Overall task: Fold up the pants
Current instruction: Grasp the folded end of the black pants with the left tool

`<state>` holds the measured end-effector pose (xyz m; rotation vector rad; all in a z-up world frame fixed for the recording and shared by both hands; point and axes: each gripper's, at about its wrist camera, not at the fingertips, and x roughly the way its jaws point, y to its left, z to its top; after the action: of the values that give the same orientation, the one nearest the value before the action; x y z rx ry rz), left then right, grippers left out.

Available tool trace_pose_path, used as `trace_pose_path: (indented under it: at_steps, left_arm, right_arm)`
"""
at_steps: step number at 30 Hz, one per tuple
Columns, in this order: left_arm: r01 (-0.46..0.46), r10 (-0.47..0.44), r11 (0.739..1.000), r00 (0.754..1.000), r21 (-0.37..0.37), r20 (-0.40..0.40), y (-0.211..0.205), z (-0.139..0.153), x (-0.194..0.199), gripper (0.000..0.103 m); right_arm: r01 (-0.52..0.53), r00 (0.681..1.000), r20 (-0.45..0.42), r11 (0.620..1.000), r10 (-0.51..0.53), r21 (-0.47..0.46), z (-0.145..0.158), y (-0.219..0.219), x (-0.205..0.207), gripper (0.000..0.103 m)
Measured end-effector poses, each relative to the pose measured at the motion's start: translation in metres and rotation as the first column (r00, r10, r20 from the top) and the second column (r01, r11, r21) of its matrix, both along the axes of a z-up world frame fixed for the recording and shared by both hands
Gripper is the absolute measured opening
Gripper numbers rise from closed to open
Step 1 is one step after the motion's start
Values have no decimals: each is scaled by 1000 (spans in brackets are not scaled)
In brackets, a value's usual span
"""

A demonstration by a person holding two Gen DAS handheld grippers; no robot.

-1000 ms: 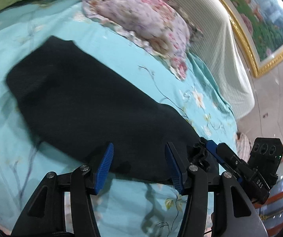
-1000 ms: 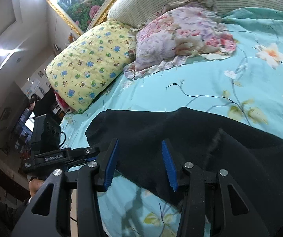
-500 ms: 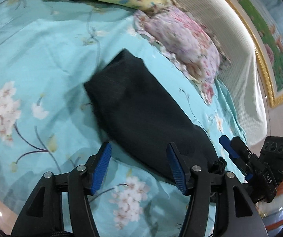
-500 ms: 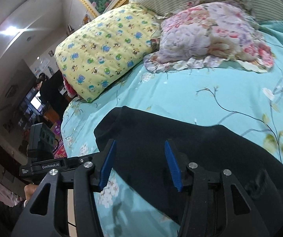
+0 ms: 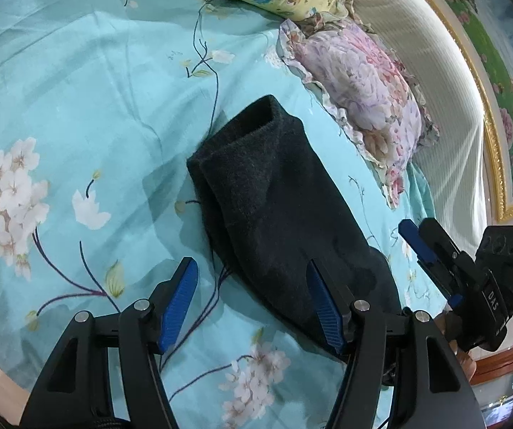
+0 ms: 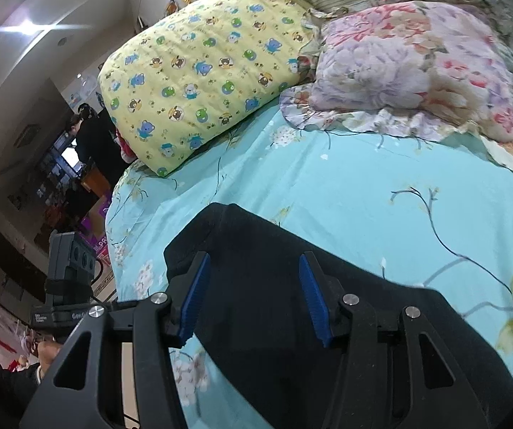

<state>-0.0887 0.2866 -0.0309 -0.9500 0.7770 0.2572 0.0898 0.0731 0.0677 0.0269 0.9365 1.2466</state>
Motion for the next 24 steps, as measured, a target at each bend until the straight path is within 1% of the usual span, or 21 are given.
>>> trace_pose_path:
  at_steps: [5,8,14,20,24]
  left_arm:
    - [-16,16,1000,1000,-15,-9,9,-5,6,64]
    - [-19,19,1000,1000,-7,-8,14,-6,12,64]
    - [-27,27,1000,1000,-15,-8,20,-12,19,64]
    - [-24,24,999,1000,-21,7,21,-16,22,65]
    - [-31,31,999,999,-26,7,22,-16,23,65]
  right_arm:
    - [-28,1000,-4,999,28,-19,-6,20,8,53]
    - [-59,998,0,997,59,-44,-11,35,13,53]
    - [-153,988,14,983,156,-105,-21,72,21,53]
    - [-283,957,15,943,290,-172,-32,110,23,53]
    - [-338,936,19,914,351,-226,-41,128,22,53]
